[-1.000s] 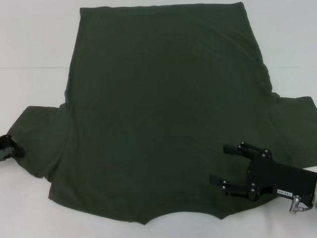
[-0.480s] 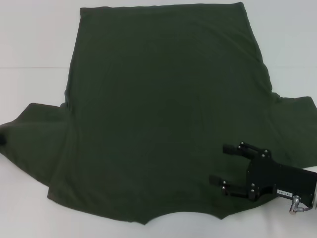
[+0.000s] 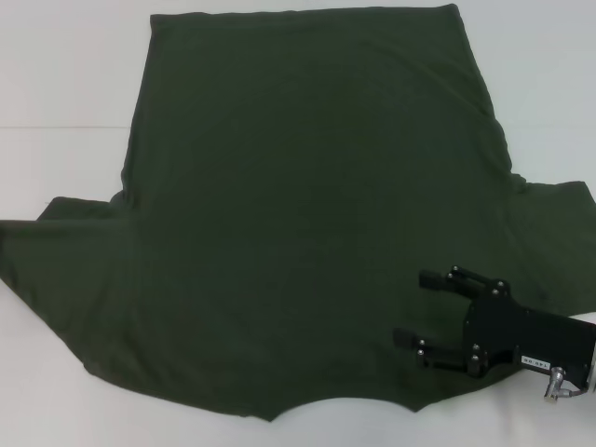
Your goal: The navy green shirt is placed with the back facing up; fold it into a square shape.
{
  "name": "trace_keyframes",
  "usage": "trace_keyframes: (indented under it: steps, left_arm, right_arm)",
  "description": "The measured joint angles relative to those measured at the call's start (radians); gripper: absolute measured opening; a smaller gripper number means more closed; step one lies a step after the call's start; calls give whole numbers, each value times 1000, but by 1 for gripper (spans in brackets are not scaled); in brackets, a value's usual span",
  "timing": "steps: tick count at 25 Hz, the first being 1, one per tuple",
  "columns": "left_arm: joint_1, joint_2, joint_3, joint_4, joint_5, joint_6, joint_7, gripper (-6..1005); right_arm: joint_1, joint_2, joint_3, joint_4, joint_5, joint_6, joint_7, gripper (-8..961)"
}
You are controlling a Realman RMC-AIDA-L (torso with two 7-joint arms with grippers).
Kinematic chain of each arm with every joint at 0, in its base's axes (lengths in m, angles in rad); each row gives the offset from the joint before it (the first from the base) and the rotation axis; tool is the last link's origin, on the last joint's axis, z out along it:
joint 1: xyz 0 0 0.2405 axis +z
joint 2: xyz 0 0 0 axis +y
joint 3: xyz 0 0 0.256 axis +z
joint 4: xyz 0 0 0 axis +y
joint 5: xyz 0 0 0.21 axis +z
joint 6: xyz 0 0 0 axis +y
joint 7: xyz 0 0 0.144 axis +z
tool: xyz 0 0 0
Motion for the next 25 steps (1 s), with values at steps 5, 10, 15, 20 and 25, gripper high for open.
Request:
trace_keyframes:
  steps: [5, 10, 15, 20, 25]
  left_arm:
    - [-10, 0, 0, 22, 0, 15, -3, 7]
    - [-41, 1, 0, 25, -2, 53, -4, 7]
    - [-91, -11, 3, 28, -4, 115, -16, 7]
    - [-167, -62, 22, 28, -7, 154, -17, 6]
    - [-219, -141, 126, -8, -4, 86, -11, 7]
  right_arm:
    - [0, 0, 0, 0, 0, 1, 0, 901]
    - [1, 0, 0, 0, 0, 3, 0, 900]
    - [1, 0, 0, 0, 0, 6, 0, 900]
    - [2, 0, 0, 4, 1, 9, -3, 900]
    - [2, 0, 0, 7, 2, 10, -3, 901]
